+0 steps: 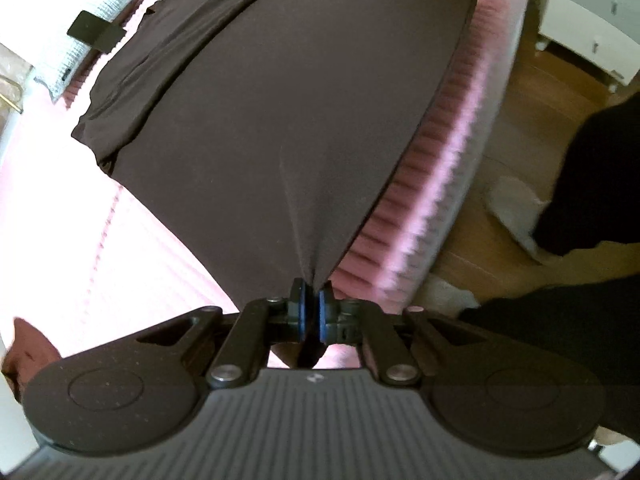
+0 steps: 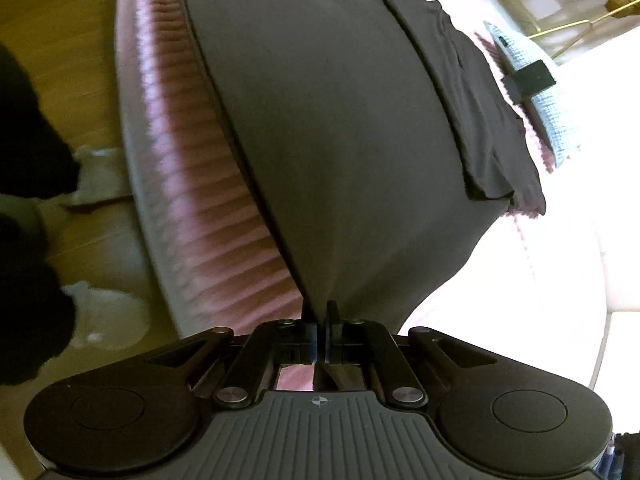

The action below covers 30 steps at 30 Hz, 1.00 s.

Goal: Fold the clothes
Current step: 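Grasp the shirt edge with the right gripper beside the left gripper, then lift the shirt with both grippers and fold it over onto itself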

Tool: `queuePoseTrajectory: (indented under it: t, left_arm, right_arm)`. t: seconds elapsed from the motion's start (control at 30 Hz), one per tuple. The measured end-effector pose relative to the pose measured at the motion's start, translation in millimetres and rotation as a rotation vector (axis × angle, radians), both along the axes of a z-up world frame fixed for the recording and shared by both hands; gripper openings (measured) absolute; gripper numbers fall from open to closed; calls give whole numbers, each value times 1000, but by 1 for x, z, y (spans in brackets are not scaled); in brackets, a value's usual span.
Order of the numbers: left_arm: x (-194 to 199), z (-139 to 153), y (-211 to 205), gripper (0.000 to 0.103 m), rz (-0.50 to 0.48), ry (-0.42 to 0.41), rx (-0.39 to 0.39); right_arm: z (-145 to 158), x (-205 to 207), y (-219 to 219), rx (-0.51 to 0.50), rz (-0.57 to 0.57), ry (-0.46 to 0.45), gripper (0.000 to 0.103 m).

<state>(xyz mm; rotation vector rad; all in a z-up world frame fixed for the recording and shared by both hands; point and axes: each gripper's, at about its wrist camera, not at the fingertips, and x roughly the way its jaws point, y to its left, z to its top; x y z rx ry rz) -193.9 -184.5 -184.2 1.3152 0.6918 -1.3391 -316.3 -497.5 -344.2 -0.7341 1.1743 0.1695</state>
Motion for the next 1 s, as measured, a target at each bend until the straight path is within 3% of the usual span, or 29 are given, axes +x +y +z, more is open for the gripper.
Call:
queuePoseTrajectory:
  t: [0.23, 0.4, 0.53, 0.67, 0.73, 0.83, 1.0]
  left_arm:
    - [-49, 24, 53, 3, 17, 114, 101]
    - [-73, 28, 78, 3, 22, 191, 183]
    - [-60, 41, 62, 3, 54, 169, 156]
    - [-17, 80, 17, 3, 89, 59, 41]
    - [4, 100, -10, 3, 54, -36, -25]
    - [38, 118, -57, 3, 33, -111, -104]
    - [119, 121, -143, 4, 53, -100, -142]
  right_arm:
    - [44, -64, 37, 95, 22, 149, 1]
    - [56, -102, 55, 166, 19, 255, 1]
    - [67, -93, 43, 175, 5, 241, 1]
    - [103, -47, 5, 180, 20, 128, 1]
    - [121, -18, -20, 173, 22, 60, 1]
    - [142, 30, -58, 122, 16, -42, 1]
    - [143, 125, -112, 58, -2, -68, 1]
